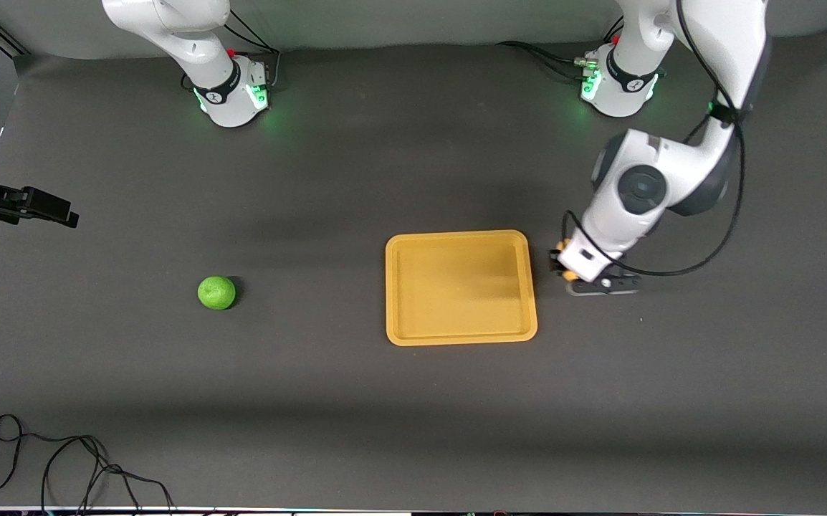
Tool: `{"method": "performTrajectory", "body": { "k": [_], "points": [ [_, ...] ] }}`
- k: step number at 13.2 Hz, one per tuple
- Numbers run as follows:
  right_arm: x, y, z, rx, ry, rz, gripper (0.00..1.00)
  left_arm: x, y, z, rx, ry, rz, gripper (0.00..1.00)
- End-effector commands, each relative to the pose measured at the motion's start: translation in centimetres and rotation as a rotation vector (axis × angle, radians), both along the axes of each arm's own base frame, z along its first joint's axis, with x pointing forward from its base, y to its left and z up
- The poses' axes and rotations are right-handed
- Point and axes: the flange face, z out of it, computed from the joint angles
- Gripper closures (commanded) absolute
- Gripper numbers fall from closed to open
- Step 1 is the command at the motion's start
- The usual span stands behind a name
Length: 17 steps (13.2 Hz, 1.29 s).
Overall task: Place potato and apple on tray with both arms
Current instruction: 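Lift the potato with the left gripper and carry it over the tray, then lower the potato onto the tray and open the left gripper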
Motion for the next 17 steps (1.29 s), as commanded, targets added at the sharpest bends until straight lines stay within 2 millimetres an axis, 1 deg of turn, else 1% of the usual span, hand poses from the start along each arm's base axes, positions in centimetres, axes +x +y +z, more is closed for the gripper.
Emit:
{"method": "performTrajectory", "body": {
  "k": [1,3,7,8,10,11,12,14,16,17],
  "points": [
    [-0.2,0.1,0.2,0.005,-0.004,0.009,0.00,0.3,-4.7,0.3,0.009,-0.007,0.101,0.62],
    [-0.2,0.2,0.2,0.005,-0.004,0.010,0.00,0.1,-7.5,0.1,-0.004,-0.013,0.153,0.62],
    [-0.2,0.2,-0.1,0.005,-0.003,0.010,0.00,0.0,-11.4,-2.6,-0.045,-0.038,0.229,0.62],
    [-0.2,0.1,-0.1,0.005,-0.003,0.009,0.00,0.1,-12.2,-3.7,-0.056,-0.047,0.234,0.62],
    [-0.2,0.2,-0.3,0.006,-0.001,0.010,0.00,0.6,-12.8,-6.2,-0.074,-0.060,0.256,0.62],
    [-0.1,0.1,-0.3,0.005,-0.001,0.009,0.00,0.3,-14.2,-7.3,-0.084,-0.067,0.257,0.62],
    [-0.1,0.2,-0.4,0.005,-0.003,0.010,0.00,-0.1,-15.6,-7.9,-0.087,-0.066,0.257,0.62],
    [-0.1,0.1,-0.4,0.005,-0.003,0.009,0.00,-0.5,-16.6,-9.1,-0.079,-0.064,0.242,0.62],
    [-0.1,0.0,-0.4,0.005,-0.003,0.007,0.00,-0.8,-16.6,-10.2,-0.066,-0.054,0.236,0.62],
    [-0.1,0.0,-0.4,0.005,-0.003,0.009,0.00,-0.8,-16.3,-11.2,-0.063,-0.054,0.228,0.62]
  ]
}}
